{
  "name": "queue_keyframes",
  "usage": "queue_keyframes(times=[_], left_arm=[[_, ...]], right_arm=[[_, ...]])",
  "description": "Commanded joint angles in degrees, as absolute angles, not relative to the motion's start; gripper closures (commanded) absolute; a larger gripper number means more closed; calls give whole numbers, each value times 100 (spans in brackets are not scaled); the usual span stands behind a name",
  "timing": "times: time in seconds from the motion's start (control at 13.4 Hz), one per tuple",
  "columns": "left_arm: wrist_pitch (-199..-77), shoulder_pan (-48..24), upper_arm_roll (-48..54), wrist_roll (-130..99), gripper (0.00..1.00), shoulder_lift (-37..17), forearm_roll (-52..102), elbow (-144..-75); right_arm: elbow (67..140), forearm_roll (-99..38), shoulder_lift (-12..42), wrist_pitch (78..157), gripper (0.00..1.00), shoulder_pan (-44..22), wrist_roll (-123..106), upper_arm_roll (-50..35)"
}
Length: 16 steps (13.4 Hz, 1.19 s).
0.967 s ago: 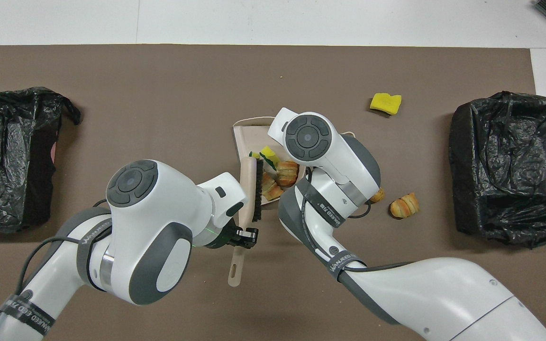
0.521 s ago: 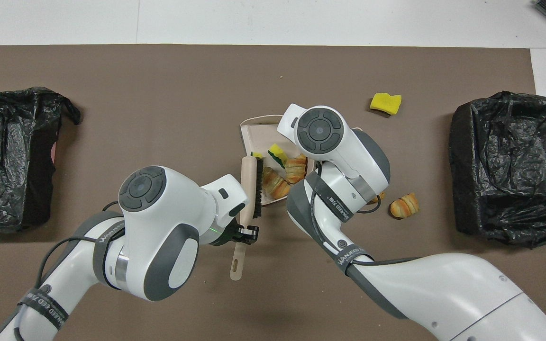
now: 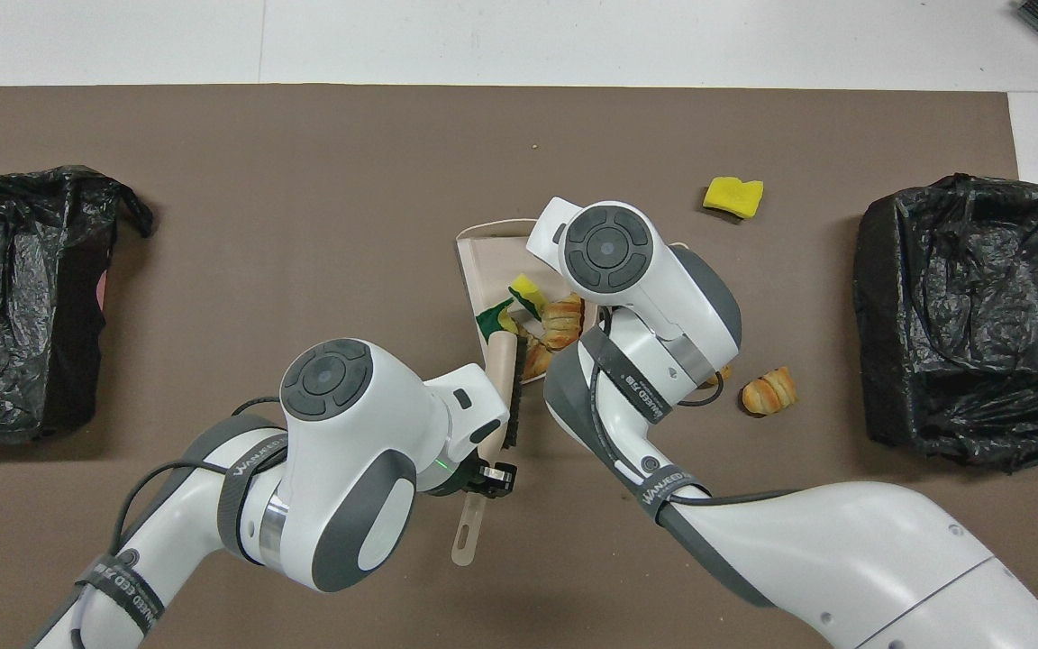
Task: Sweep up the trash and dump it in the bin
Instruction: 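Brush the scraps deeper into the dustpan with the left gripper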
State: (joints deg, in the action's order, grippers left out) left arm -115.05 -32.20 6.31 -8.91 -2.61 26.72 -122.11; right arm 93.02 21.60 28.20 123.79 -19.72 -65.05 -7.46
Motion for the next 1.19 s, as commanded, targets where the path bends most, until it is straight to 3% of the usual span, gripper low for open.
queue_keyframes(times=[0.0,0.67,1.12], left_arm=[[-11049,-3296,554,-817,100,-220,2760,-12112],[-9389,-2909,554,-651,100,-325,2637,-11118],[-9648,-2575,510,-403,100,-360,2646,-10979]], right_arm=[[9343,2224,2760,12305,100,-1916,-6662,-782],[9343,2206,2760,12322,100,-1864,-6688,-782],[9308,2188,2751,12331,100,-1705,-6890,-782]])
